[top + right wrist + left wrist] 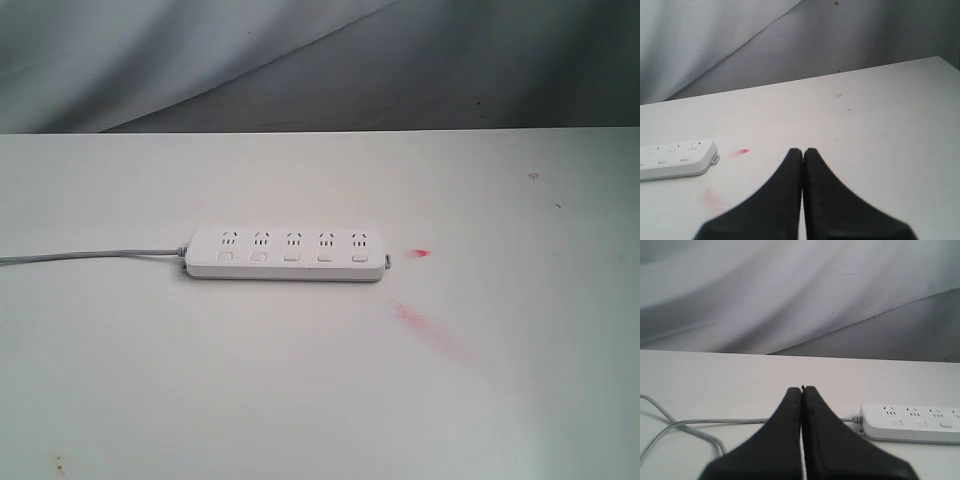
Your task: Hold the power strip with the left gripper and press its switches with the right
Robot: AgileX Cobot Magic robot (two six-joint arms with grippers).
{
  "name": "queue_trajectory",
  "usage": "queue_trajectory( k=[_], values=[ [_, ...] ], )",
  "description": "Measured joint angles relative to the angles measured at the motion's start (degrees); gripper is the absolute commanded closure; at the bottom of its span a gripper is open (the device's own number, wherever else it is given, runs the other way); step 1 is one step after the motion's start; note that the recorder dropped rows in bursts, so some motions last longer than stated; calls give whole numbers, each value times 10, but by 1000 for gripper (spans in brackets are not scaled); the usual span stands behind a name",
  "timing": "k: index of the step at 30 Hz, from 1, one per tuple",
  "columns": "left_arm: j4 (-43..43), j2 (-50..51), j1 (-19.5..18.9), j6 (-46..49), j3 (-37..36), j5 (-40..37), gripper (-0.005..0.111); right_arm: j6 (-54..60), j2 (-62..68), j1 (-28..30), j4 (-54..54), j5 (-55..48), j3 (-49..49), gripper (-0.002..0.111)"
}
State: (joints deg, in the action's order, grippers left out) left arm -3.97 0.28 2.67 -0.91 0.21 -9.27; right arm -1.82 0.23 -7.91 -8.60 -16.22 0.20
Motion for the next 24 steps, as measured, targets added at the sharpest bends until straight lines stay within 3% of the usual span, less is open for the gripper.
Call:
queue_trajectory(
  k=[18, 24],
  values=[
    [0, 0, 0, 0, 0, 3, 107, 0, 0, 0, 0, 11, 0, 108],
    [-81, 0, 0, -42, 0, 71, 107, -1, 0, 0, -164, 109, 0, 108]
  ],
)
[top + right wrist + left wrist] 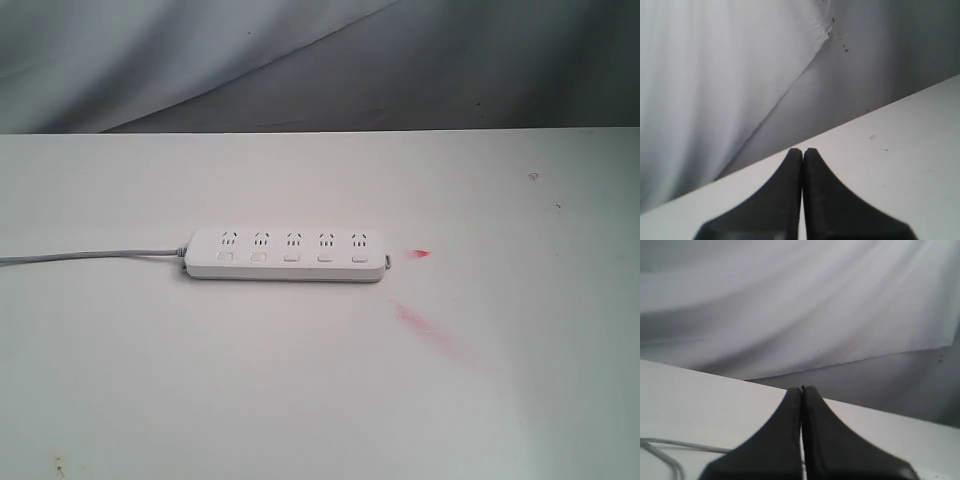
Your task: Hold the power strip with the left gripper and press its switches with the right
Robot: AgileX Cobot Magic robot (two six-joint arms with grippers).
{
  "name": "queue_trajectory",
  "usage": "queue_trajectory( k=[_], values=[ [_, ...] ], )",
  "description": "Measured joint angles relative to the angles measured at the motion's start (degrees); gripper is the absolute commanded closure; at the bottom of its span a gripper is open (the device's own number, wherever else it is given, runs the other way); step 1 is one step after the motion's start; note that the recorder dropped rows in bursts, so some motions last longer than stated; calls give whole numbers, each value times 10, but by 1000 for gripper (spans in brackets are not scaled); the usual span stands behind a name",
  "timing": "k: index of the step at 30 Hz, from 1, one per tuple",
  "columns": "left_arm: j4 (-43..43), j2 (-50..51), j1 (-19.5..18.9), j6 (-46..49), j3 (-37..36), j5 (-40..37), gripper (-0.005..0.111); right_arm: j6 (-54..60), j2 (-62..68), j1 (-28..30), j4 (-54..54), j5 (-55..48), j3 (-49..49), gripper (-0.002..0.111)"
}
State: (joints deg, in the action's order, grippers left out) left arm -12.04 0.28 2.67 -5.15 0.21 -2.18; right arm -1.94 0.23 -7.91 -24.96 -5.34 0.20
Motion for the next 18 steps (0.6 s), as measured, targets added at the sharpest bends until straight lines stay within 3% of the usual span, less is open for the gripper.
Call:
queue_trajectory(
  k=[5, 11, 18],
  values=[
    [-102, 20, 0, -16, 32, -47, 107, 0, 0, 0, -63, -52, 29, 108],
    [-207, 129, 14, -12, 127, -119, 107, 19, 14, 0, -182, -145, 101, 108],
    [-246, 291, 55, 93, 265, -235, 107, 288, 95, -2, -371, -215, 197, 108]
  ],
)
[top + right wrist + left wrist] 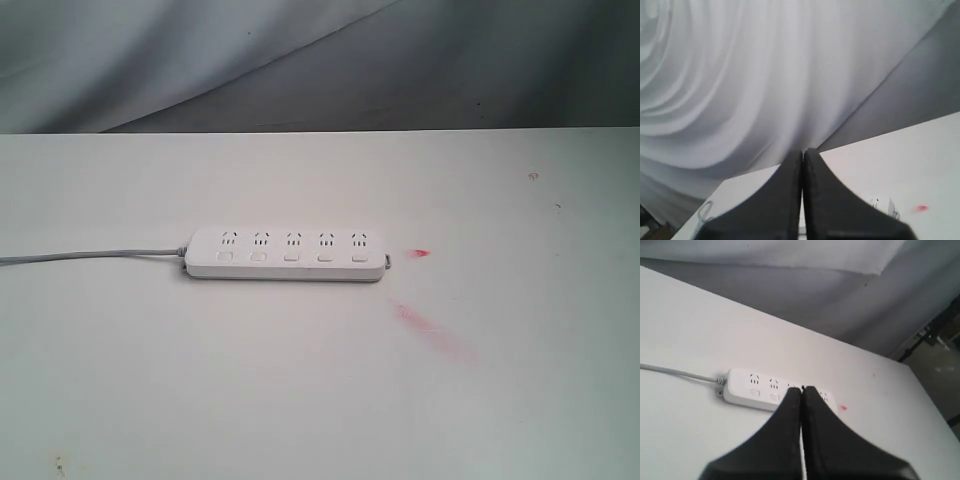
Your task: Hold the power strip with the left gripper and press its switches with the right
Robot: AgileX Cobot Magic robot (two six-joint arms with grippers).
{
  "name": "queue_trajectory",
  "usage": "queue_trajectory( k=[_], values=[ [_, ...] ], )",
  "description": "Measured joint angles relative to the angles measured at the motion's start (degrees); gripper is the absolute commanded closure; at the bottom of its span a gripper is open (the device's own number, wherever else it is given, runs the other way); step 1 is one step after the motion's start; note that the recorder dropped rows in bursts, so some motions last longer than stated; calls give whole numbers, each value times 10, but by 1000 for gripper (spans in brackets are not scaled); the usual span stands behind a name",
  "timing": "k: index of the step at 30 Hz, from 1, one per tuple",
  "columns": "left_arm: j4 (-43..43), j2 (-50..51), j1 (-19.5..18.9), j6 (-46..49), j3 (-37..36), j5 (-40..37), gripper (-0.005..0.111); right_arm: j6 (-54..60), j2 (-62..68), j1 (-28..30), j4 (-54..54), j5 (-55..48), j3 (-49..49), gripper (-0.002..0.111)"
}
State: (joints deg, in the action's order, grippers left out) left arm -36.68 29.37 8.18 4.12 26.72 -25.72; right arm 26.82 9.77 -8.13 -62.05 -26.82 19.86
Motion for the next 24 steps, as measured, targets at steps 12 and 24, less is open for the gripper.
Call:
queue_trajectory(
  k=[12, 24],
  values=[
    [-2, 254, 1, 149, 163, -89, 107, 136, 335, -39, -14, -129, 151, 108],
    [0, 558, 48, 253, 322, -106, 107, 99, 709, -117, 134, -136, 345, 108]
  ],
)
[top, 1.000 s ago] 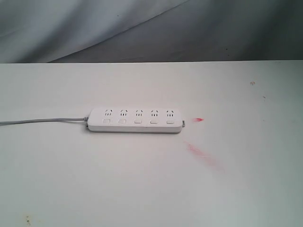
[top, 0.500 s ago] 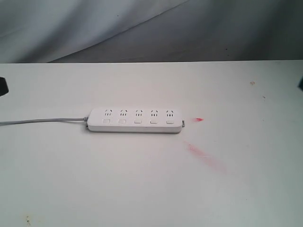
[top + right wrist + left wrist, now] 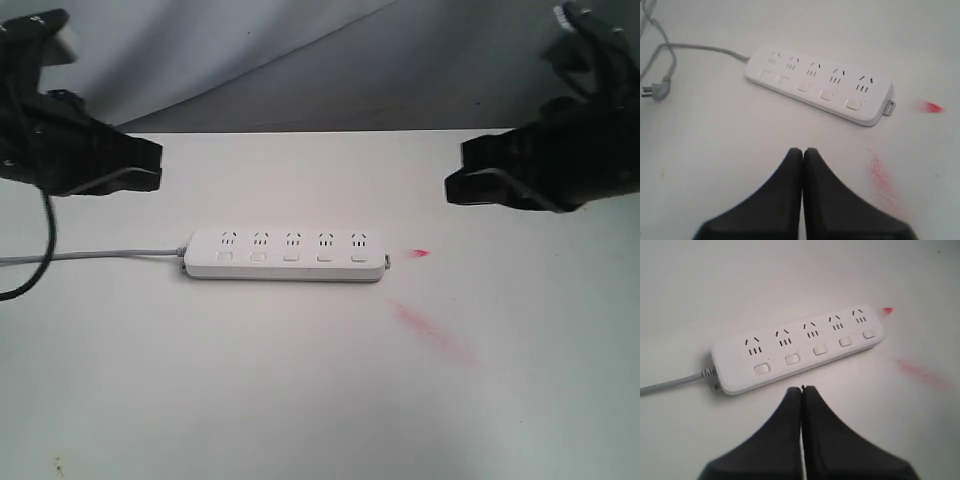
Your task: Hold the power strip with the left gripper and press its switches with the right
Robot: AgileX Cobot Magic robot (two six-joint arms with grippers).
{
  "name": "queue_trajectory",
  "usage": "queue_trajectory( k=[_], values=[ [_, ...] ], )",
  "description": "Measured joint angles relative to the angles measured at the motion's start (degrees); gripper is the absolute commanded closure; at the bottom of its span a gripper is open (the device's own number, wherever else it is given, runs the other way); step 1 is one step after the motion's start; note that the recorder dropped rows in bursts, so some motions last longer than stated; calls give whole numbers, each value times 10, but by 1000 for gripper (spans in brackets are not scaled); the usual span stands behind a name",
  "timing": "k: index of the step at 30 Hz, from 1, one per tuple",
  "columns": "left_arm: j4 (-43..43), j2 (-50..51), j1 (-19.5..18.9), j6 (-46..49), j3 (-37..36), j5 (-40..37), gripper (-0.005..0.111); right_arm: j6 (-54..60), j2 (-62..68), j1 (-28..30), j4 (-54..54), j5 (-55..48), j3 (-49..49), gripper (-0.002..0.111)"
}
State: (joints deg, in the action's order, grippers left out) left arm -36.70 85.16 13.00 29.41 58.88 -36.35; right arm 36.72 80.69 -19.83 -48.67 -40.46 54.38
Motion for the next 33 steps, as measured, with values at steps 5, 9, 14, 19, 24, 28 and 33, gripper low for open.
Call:
queue_trajectory(
  k=[5, 9, 14, 19, 24, 28, 33],
  values=[
    [3, 107, 7, 17, 62, -10, 107, -55, 125, -48, 77, 7, 94, 108],
    [3, 180, 7, 28, 102, -21, 107, -72, 215, -66, 95, 9, 161, 108],
    [8, 246, 7, 36, 137, -24, 107, -125, 298, -88, 156, 5, 234, 108],
    [24, 275, 7, 37, 157, -27, 107, -201, 349, -107, 259, -20, 291, 108],
    [26, 286, 7, 37, 165, -13, 107, -230, 368, -115, 292, -27, 317, 108],
    [28, 308, 7, 37, 172, -8, 107, -234, 377, -115, 298, -25, 320, 108],
    [29, 331, 7, 37, 176, -11, 107, -234, 382, -115, 298, -12, 320, 108]
  ],
)
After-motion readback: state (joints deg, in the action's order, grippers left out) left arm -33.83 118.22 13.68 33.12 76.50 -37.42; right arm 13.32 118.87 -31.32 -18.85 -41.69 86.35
